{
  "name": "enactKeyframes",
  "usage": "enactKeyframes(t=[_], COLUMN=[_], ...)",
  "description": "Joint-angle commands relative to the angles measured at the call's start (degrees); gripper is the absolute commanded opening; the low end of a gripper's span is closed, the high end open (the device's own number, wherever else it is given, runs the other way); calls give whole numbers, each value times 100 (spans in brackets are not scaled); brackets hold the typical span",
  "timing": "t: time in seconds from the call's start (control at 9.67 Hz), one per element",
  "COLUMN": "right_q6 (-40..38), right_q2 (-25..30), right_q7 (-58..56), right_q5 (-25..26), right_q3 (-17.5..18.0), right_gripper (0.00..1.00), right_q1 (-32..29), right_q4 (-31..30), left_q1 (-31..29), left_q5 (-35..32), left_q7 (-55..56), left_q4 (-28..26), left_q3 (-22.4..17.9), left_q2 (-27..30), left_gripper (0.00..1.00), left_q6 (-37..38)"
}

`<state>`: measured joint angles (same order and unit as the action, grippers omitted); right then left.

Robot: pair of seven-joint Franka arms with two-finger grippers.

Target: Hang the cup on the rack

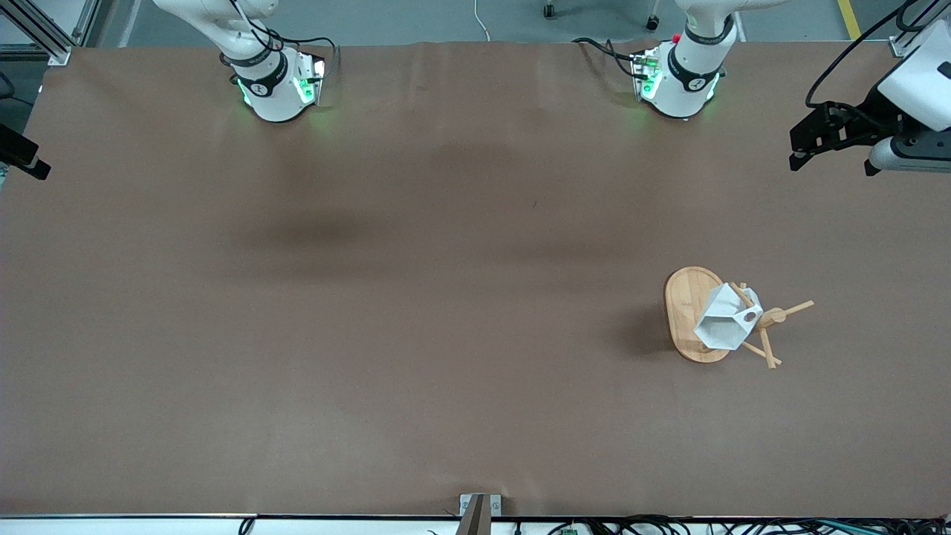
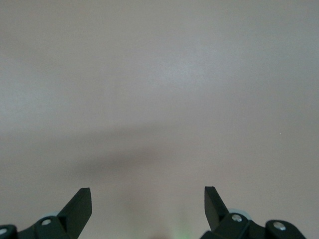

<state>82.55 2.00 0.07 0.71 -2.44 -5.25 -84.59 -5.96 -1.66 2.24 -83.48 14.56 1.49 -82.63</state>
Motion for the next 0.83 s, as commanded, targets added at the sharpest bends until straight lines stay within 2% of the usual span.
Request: enactKeyframes(t=[0.0, 0.72], right_q6=[-55, -64], right_q2=[-41, -41], right_q7=[-68, -68], right_q5=[35, 35], right_q3=[33, 24], right_gripper=[100, 100], right_q1=[-64, -64], right_q4=[92, 92], left_q1=[-63, -107], left_q5=[-255, -2], left_q7=[83, 57], left_q4=[-432, -388], left_q3=[134, 118], left_q2=[255, 212], left_gripper=[100, 100], left_q6=[-105, -96])
